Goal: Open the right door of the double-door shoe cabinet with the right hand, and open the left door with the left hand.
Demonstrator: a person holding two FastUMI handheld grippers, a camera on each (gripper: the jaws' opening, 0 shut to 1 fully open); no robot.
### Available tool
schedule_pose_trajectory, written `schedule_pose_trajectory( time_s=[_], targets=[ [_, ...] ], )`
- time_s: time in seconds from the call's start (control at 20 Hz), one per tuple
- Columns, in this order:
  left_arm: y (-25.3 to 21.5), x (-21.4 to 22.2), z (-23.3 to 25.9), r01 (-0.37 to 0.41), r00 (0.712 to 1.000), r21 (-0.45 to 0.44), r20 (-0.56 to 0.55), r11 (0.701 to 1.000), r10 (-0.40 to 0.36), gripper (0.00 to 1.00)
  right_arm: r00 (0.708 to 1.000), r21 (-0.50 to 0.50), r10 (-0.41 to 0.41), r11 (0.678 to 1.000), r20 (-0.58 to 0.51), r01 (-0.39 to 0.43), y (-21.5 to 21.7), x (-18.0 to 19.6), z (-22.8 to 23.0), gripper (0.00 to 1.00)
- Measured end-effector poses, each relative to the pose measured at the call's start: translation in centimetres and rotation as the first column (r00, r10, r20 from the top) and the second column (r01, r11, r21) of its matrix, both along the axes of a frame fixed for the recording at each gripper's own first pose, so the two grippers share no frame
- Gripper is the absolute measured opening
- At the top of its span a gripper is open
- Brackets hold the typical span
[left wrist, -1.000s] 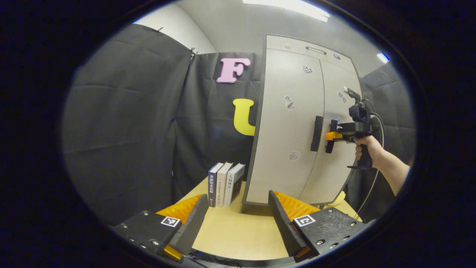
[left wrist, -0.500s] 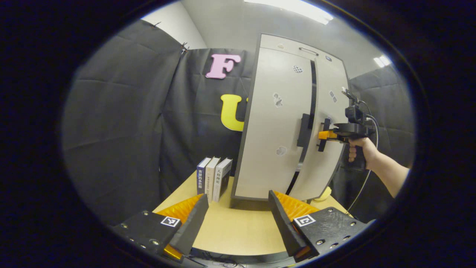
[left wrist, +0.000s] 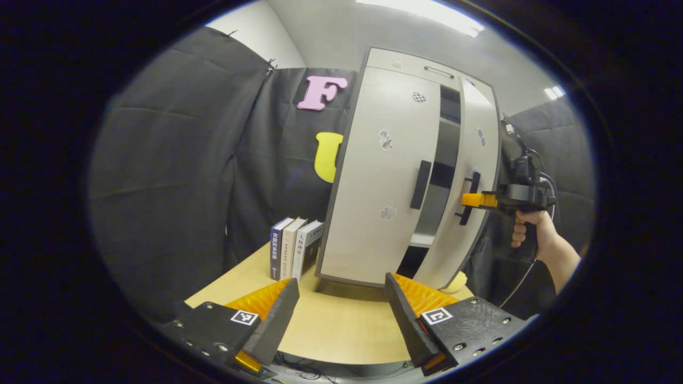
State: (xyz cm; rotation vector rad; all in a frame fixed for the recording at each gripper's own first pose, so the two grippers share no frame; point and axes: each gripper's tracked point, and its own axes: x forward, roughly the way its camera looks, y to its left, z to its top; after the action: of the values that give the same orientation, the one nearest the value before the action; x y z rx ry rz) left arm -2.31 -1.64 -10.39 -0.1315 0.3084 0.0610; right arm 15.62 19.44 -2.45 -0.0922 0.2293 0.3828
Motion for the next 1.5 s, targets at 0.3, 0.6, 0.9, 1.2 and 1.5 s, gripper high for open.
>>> schedule_pose_trajectory(
  time_s=[0.3, 0.6, 0.9, 1.2, 1.5],
  targets=[
    [-1.0, -1.8, 0.6, -0.032, 0.999, 0.05, -0.001, 0.998, 0.033, 0.95, 0.998, 0.008, 0.054, 0.999, -0.009, -0.054, -1.6, -1.9, 0.1, 0.07],
    [-2.0, -2.9, 0.9, -0.062, 0.998, 0.078, -0.002, 0.995, 0.062, 0.93, 0.996, 0.017, 0.09, 0.996, -0.006, -0.09, -3.1, -3.3, 0.4, 0.07],
    [-3.4, -3.3, 0.7, -0.07, 0.997, 0.097, -0.004, 0.993, 0.071, 0.94, 0.993, 0.021, 0.119, 0.993, -0.007, -0.119, -4.4, -4.1, 0.5, 0.08],
    [-5.3, -2.8, 0.8, -0.052, 0.999, 0.111, -0.001, 0.992, 0.053, 0.93, 0.992, 0.019, 0.13, 0.991, -0.002, -0.13, -5.5, -4.7, 0.6, 0.08],
    [-6.1, -2.3, 0.8, -0.039, 0.999, 0.108, 0.009, 0.993, 0.038, 0.94, 0.991, 0.056, 0.132, 0.99, -0.021, -0.131, -7.4, -5.4, 0.6, 0.07]
  ],
)
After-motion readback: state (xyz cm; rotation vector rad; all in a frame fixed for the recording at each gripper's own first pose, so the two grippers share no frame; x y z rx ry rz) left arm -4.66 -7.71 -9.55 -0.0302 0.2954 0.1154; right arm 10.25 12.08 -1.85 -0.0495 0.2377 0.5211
